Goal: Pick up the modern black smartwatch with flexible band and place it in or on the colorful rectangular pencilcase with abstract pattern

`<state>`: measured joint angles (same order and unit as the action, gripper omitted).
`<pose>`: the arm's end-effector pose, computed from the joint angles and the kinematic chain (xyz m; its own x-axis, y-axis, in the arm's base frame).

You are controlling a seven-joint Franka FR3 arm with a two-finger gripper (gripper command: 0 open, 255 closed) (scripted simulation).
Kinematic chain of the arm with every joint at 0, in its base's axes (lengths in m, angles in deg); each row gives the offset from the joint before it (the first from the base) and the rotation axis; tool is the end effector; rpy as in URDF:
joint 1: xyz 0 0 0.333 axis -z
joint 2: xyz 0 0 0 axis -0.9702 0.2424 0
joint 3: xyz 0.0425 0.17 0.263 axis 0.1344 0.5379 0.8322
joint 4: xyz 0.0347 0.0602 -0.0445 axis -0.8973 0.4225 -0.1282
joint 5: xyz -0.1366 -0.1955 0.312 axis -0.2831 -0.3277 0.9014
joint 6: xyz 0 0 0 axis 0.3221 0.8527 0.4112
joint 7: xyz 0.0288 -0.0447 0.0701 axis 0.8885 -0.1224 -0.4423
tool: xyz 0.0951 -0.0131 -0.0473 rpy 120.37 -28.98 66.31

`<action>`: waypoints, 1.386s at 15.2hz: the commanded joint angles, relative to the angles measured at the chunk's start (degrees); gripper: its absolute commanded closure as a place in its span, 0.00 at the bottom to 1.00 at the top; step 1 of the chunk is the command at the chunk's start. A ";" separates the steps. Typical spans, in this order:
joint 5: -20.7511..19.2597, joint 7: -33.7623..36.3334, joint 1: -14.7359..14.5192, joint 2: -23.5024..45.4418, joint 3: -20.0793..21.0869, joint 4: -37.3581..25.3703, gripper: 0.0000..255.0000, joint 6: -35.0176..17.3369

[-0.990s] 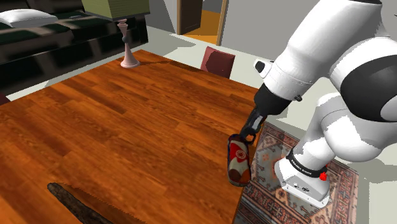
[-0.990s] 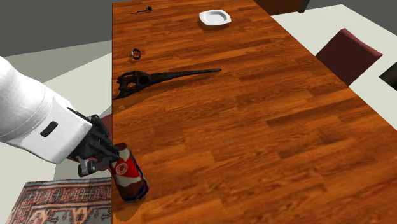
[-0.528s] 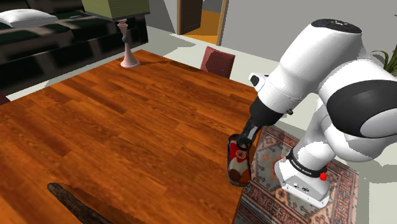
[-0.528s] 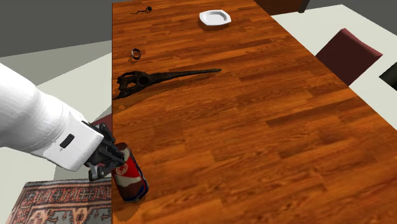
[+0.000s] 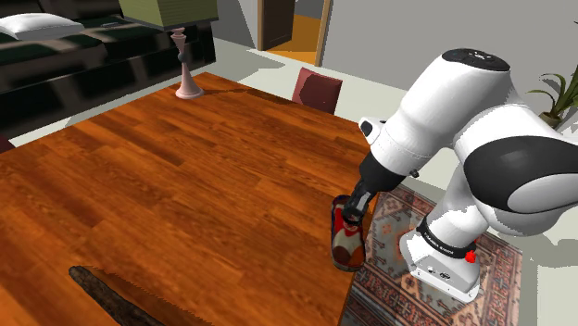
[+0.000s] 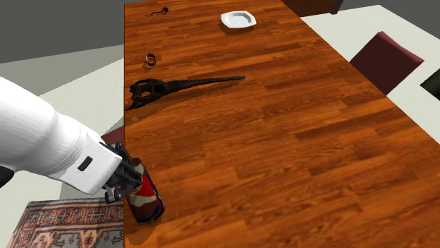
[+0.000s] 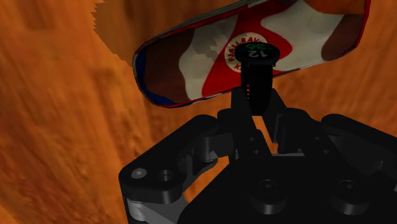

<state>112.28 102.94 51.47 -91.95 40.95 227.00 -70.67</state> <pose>0.1833 0.2119 0.3967 0.9603 0.2062 0.1879 0.2156 -0.9760 -0.0310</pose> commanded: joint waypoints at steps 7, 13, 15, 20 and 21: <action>0.01 0.00 -0.01 0.00 0.01 0.02 0.00 -0.03; -2.97 0.38 0.62 -4.72 -3.16 -5.06 0.00 9.63; -3.00 0.40 0.60 -4.72 -3.17 -5.06 0.00 9.62; -3.00 0.40 0.60 -4.72 -3.18 -5.06 0.00 9.62; -3.00 0.40 0.60 -4.72 -3.18 -5.06 0.00 9.62</action>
